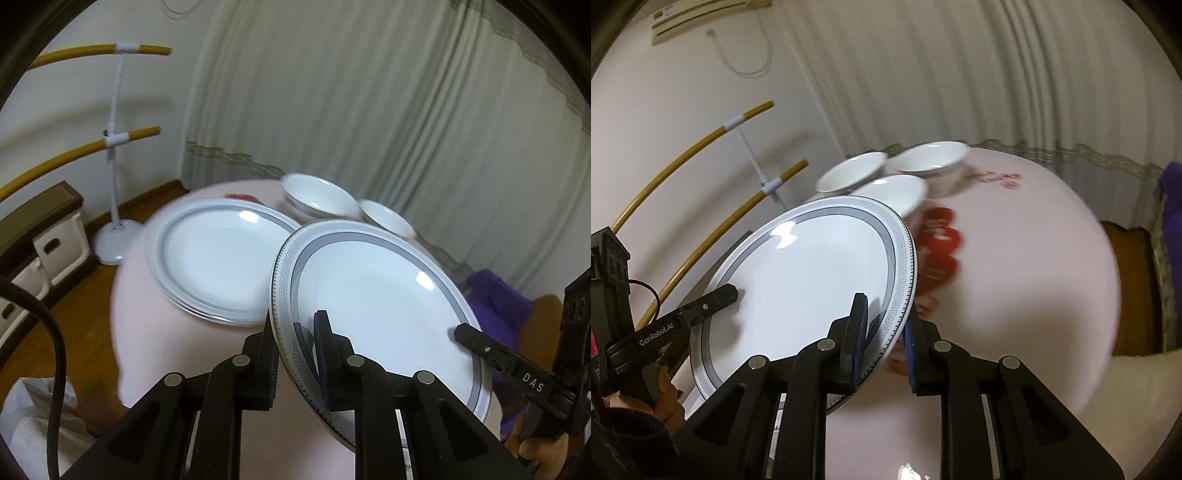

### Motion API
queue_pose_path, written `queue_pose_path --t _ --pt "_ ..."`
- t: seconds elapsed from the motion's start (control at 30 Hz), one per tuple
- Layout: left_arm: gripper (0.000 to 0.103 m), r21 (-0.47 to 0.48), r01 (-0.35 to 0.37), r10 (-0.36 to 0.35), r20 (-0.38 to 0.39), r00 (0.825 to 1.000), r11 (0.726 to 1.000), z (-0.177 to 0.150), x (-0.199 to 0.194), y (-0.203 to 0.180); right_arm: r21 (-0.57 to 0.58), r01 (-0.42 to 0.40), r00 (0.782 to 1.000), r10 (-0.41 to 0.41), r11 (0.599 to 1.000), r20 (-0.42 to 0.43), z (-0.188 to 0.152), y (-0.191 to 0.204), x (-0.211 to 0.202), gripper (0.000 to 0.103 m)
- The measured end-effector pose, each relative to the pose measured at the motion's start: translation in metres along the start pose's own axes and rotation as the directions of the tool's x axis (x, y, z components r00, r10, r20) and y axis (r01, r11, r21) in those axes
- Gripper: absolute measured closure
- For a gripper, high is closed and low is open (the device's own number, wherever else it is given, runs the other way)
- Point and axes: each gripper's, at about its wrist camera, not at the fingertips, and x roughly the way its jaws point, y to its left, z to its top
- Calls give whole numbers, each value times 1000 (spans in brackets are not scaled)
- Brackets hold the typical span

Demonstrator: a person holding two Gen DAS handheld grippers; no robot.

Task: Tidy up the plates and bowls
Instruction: 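Lift the plate with both grippers and carry it toward the stacked plates, then lower the held grey-rimmed plate onto the stacked plates with both grippers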

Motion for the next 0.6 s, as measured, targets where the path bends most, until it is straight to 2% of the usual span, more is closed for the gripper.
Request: queue_pose_path --t 0.3,0.6 --pt "90 -63 -79 81 30 996 995 14 -7 62 -44 -71 997 69 997 -46 23 51 57 85" --pt "90 -98 -116 117 4 993 988 35 33 83 -60 -78 993 72 995 -95 37 71 108 85"
